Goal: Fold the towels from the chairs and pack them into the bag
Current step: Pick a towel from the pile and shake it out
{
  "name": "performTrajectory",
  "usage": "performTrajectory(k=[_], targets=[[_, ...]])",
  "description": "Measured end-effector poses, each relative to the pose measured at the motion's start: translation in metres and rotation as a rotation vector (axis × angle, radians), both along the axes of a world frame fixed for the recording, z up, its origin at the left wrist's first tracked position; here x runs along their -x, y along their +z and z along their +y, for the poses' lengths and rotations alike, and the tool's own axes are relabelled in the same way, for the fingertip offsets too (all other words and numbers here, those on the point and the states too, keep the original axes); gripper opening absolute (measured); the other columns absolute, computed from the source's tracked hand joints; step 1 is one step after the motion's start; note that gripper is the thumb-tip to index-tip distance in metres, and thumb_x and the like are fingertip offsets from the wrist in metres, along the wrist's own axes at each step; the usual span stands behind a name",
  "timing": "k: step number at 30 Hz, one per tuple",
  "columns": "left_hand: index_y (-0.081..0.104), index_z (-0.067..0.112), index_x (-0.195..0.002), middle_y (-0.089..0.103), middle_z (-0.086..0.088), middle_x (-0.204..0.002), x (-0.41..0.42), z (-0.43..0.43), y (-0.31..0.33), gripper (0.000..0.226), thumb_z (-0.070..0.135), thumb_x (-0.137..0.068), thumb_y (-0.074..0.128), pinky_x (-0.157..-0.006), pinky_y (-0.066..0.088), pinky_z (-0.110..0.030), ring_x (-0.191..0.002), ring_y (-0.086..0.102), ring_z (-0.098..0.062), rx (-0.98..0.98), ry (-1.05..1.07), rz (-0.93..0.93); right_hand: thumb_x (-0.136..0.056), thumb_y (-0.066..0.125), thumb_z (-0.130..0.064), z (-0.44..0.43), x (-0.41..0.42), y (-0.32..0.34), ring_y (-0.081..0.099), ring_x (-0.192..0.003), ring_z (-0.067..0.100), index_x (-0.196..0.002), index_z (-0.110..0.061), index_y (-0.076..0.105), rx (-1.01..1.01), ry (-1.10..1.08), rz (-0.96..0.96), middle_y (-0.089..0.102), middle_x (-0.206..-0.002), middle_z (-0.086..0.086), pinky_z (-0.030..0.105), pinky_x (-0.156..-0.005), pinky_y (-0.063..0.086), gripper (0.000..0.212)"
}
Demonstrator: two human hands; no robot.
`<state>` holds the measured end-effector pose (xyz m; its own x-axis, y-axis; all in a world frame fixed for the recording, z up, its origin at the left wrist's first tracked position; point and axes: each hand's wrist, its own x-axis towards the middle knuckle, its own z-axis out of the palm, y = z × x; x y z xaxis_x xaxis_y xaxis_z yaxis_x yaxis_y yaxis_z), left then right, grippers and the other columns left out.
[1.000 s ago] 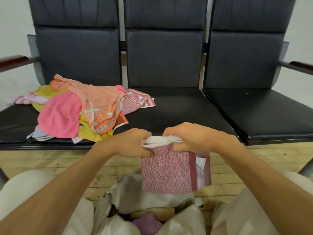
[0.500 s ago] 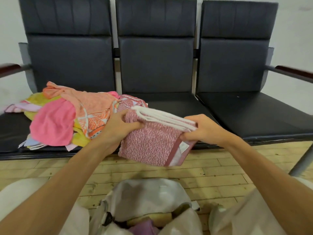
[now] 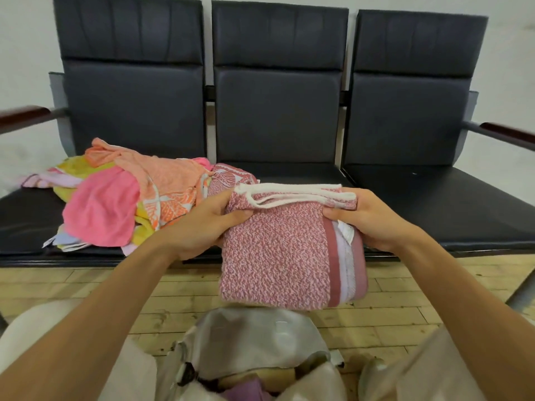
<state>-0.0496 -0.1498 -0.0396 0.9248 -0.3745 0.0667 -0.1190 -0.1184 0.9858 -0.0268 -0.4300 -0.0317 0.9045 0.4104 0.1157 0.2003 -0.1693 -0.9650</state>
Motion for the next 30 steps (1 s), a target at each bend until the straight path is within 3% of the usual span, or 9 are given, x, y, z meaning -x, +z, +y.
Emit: performTrajectory(k=[4, 11, 15, 17, 19, 20, 23, 27, 30], targets=[[0.07, 0.03, -0.101, 0.074, 0.005, -0.098, 0.005, -0.009, 0.005, 0.034, 0.009, -0.082, 0.053, -0.08, 0.058, -0.027, -0.092, 0.07, -0.012, 0.255, -0.081, 0.091, -0.088, 0.058, 0.001, -0.008, 0.002, 0.004, 0.07, -0.097, 0.016, -0.117, -0.017, 0.064, -0.083, 0.012, -0.022, 0.074, -0.106, 0.0, 0.023, -0.075, 0.056, 0.034], [0.077, 0.012, -0.079, 0.071, -0.009, -0.092, 0.001, -0.01, 0.002, 0.046, -0.016, -0.088, 0.041, -0.052, 0.054, -0.018, -0.07, 0.068, -0.014, 0.344, -0.112, 0.162, -0.09, 0.058, 0.002, -0.009, 0.0, 0.0, 0.071, -0.093, 0.018, -0.107, -0.006, 0.07, -0.101, -0.045, -0.08, 0.075, -0.101, 0.005, 0.022, -0.072, 0.056, 0.022], [0.074, 0.003, -0.088, 0.068, -0.018, -0.103, -0.001, -0.004, 0.0, 0.02, 0.012, -0.076, 0.061, -0.069, 0.059, -0.029, -0.085, 0.067, -0.026, 0.406, -0.231, 0.226, -0.088, 0.058, 0.006, -0.007, -0.002, -0.002, 0.069, -0.1, 0.021, -0.087, -0.018, 0.079, -0.022, -0.011, -0.136, 0.073, -0.106, 0.001, 0.027, -0.077, 0.056, 0.032], [0.073, 0.004, -0.081, 0.071, -0.014, -0.096, 0.0, -0.009, -0.002, 0.032, 0.029, -0.089, 0.056, -0.07, 0.058, -0.03, -0.084, 0.068, -0.023, 0.316, -0.114, 0.187, -0.088, 0.051, 0.013, -0.007, -0.002, -0.003, 0.067, -0.103, 0.021, -0.082, -0.021, 0.08, 0.036, 0.005, -0.151, 0.071, -0.106, -0.002, 0.029, -0.081, 0.056, 0.044], [0.073, 0.01, -0.076, 0.073, -0.007, -0.085, -0.001, -0.013, -0.002, 0.039, 0.031, -0.096, 0.047, -0.061, 0.056, -0.023, -0.074, 0.069, -0.016, 0.213, 0.018, 0.158, -0.088, 0.049, 0.002, -0.006, -0.004, -0.006, 0.065, -0.105, 0.026, -0.087, -0.012, 0.076, 0.001, 0.07, -0.068, 0.069, -0.109, 0.006, 0.033, -0.086, 0.056, 0.031], [0.074, 0.014, -0.078, 0.074, -0.005, -0.087, 0.0, -0.016, -0.001, 0.036, 0.029, -0.096, 0.046, -0.06, 0.055, -0.022, -0.074, 0.069, -0.015, 0.182, 0.045, 0.144, -0.086, 0.056, -0.013, -0.005, -0.003, -0.006, 0.065, -0.104, 0.028, -0.09, -0.009, 0.074, -0.043, 0.104, 0.0, 0.068, -0.109, 0.01, 0.034, -0.087, 0.055, 0.018], [0.071, 0.025, -0.103, 0.074, 0.004, -0.098, 0.0, -0.015, 0.001, 0.022, 0.019, -0.09, 0.054, -0.068, 0.057, -0.024, -0.087, 0.07, -0.015, 0.188, 0.034, 0.081, -0.083, 0.06, -0.06, -0.002, -0.002, -0.006, 0.062, -0.103, 0.029, -0.086, -0.009, 0.066, -0.12, 0.102, 0.104, 0.063, -0.109, 0.016, 0.04, -0.093, 0.05, 0.051], [0.054, 0.048, -0.128, 0.063, 0.004, -0.122, -0.003, -0.007, 0.003, 0.057, 0.017, -0.081, 0.064, -0.074, 0.057, -0.026, -0.102, 0.066, -0.014, 0.069, -0.021, -0.049, -0.097, 0.034, -0.053, 0.001, -0.007, -0.004, 0.059, -0.095, 0.025, -0.079, -0.013, 0.052, -0.195, -0.088, 0.147, 0.061, -0.095, 0.009, 0.04, -0.091, 0.046, 0.047], [0.044, 0.044, -0.134, 0.066, 0.007, -0.112, -0.001, 0.0, 0.006, 0.064, 0.009, -0.085, 0.065, -0.077, 0.053, -0.018, -0.101, 0.064, -0.003, -0.206, -0.054, -0.293, -0.096, 0.034, -0.053, -0.001, -0.011, -0.003, 0.066, -0.091, 0.028, -0.101, -0.014, 0.052, -0.041, 0.012, 0.277, 0.069, -0.106, 0.012, 0.039, -0.08, 0.052, 0.043]])
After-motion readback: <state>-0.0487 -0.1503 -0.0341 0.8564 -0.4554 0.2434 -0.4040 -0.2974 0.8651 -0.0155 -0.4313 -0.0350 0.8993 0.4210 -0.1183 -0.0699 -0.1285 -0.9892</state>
